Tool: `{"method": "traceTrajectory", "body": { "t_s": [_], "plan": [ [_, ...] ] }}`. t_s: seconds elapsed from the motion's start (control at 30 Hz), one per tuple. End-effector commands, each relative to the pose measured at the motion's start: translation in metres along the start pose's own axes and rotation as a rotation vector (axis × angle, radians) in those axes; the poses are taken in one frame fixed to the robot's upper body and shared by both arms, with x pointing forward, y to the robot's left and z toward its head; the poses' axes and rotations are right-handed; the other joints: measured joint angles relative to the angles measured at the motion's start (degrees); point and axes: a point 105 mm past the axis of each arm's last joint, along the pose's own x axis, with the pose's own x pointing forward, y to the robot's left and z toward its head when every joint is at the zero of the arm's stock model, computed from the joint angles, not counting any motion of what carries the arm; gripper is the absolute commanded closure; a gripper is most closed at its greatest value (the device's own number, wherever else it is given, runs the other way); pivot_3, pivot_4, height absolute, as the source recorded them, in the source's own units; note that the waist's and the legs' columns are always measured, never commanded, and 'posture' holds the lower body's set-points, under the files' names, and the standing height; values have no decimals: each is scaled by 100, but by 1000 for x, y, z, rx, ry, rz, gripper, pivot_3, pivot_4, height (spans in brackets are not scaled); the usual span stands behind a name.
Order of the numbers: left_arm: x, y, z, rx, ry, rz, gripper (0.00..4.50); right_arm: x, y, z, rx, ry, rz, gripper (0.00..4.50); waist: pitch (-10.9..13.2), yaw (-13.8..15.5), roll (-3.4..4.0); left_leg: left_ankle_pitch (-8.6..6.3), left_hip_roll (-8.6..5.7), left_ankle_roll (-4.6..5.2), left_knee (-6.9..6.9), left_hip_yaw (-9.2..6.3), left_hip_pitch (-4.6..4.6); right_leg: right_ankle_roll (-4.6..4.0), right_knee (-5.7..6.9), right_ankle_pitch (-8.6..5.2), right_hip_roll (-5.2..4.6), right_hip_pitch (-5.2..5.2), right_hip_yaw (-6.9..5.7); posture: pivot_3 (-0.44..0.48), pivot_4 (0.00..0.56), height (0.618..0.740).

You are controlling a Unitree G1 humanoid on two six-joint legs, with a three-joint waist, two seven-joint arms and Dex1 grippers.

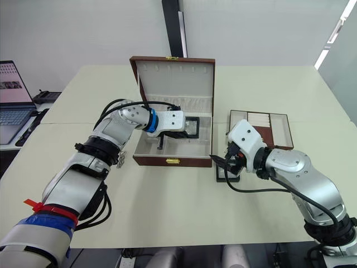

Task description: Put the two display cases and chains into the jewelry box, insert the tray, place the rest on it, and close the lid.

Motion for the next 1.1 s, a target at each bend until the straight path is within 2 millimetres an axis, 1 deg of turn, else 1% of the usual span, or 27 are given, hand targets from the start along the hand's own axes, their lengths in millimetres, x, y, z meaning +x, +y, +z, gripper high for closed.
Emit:
{"method": "traceTrajectory", "body": {
  "t_s": [0.03, 0.23, 0.33, 0.5, 0.57, 0.7, 0.73, 0.8, 0.83, 0.87, 0.93, 1.0, 1.03, 1.1],
  "plan": [
    [-5, 11, 11, 41, -10, 31, 4478, -3, 2, 17, -41, -52, -3, 0, 0, 0, 0, 0, 0, 0, 0, 0, 0, 0, 0, 0, 0, 0, 0, 0, 150, 740],
    [-5, 12, 19, 8, -47, 10, 4478, -3, 1, 17, -40, -49, -3, 0, 0, 1, -1, 0, 0, 0, 1, -1, -2, 0, 0, 0, -1, 0, 0, 0, 150, 740],
    [-7, 16, 20, 18, -44, 24, 3694, -3, 0, 17, -39, -48, -6, 0, 0, -4, -1, 0, -1, 0, 1, -1, -1, 0, 0, 0, -1, 0, 0, 0, 150, 740],
    [-13, 21, 26, 40, -44, 31, 2108, -3, -1, 17, -39, -46, -7, 0, 0, -14, -1, 0, 0, 0, 1, 0, 0, 0, 1, 0, 0, 0, 0, 0, 150, 740],
    [-16, 24, 29, 51, -54, 45, 1572, -3, -2, 16, -39, -45, -8, 0, 0, -13, -1, 0, 0, 0, 1, -1, 0, 0, 1, 0, 0, 0, 0, 0, 150, 740],
    [-33, 32, 42, 32, -135, 84, 413, -4, -4, 17, -49, -47, -15, 0, 1, -18, -1, 0, 1, 0, 1, -1, -1, 0, 1, 0, 0, -2, 0, 0, 150, 740],
    [-40, 33, 46, 14, -175, 92, 169, -5, -5, 17, -52, -48, -16, 0, 1, -23, -1, 0, 2, 0, 1, -1, -1, 0, 2, 0, 0, -2, 0, 0, 150, 740],
    [-60, 28, 50, -36, -265, 86, 169, -12, -8, 16, -59, -50, -16, 0, 0, -30, 0, 0, 5, 0, 1, -4, -2, 0, 2, 0, -1, -2, 1, 0, 150, 740],
    [-70, 25, 49, -54, -302, 91, 169, -15, -10, 15, -61, -50, -19, 0, 0, -39, 0, 0, 7, 0, 0, -4, -1, 0, 2, 0, -1, -2, 2, 0, 150, 740],
    [-76, 22, 48, -63, -321, 94, 169, -18, -11, 15, -62, -49, -21, 0, -1, -58, 2, 0, 7, 0, 0, -2, 1, 0, 1, 0, -1, -2, 2, 0, 150, 740],
    [-98, 15, 33, -145, -360, 135, 169, -27, -15, 11, -77, -40, -24, 0, -1, -72, 3, 0, 14, 0, -3, -4, 5, 0, 2, 0, -1, -2, 4, 0, 150, 740],
    [-119, 12, 18, -217, -387, 213, 169, -38, -19, 7, -91, -25, -21, 0, -1, -69, 3, 0, 15, 0, -3, -4, 8, 0, 3, 0, 1, -2, 4, 0, 150, 740],
    [-124, 10, 14, -232, -393, 236, 169, -41, -19, 6, -95, -21, -19, 0, -1, -61, 3, 0, 15, 0, -2, -6, 8, 0, 5, 0, 1, -1, 3, 0, 150, 740],
    [-144, 5, -6, -308, -384, 319, 169, -55, -28, -2, -107, 22, -38, 0, -1, -39, 3, 0, 17, 0, 1, -9, 6, 0, 2, 0, 0, 1, 3, 0, 150, 740]
  ]
}}
